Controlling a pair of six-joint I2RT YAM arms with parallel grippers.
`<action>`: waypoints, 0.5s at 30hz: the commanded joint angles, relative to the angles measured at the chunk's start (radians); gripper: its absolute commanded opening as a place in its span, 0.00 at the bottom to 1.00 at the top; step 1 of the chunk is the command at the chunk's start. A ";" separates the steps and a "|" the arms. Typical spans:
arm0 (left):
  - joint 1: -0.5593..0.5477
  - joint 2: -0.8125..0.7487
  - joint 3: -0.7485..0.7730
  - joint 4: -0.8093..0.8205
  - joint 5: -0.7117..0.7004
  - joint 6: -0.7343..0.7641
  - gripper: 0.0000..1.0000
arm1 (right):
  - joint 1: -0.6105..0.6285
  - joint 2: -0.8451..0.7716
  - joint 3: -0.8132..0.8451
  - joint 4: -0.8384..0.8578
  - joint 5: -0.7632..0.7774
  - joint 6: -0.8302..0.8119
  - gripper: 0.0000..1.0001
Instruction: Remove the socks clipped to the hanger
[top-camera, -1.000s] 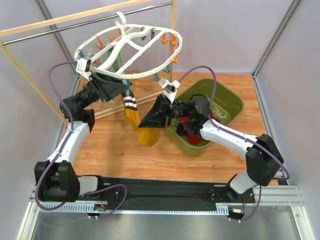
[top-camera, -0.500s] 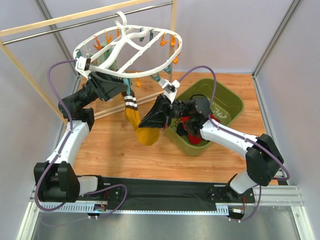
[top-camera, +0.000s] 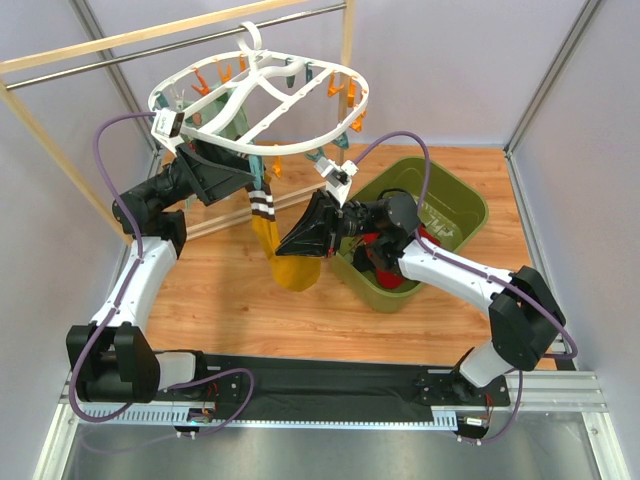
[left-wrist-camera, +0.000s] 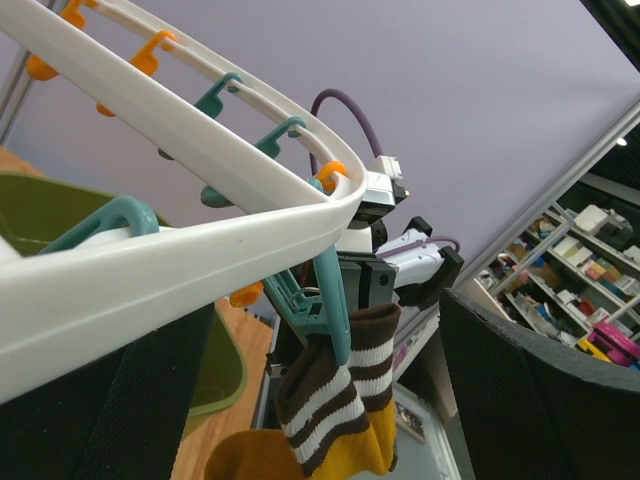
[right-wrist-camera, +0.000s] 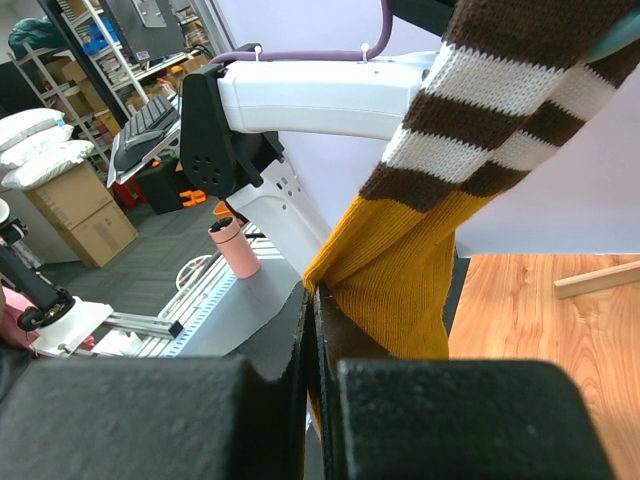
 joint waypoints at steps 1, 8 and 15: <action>-0.005 -0.003 0.030 0.312 0.008 -0.009 1.00 | 0.015 0.005 0.031 0.010 -0.056 0.013 0.00; -0.023 -0.002 0.030 0.312 0.011 0.015 0.64 | 0.016 0.019 0.041 0.005 -0.057 0.016 0.00; -0.023 0.029 0.032 0.312 -0.002 -0.015 0.61 | 0.016 0.029 0.052 -0.002 -0.068 0.016 0.00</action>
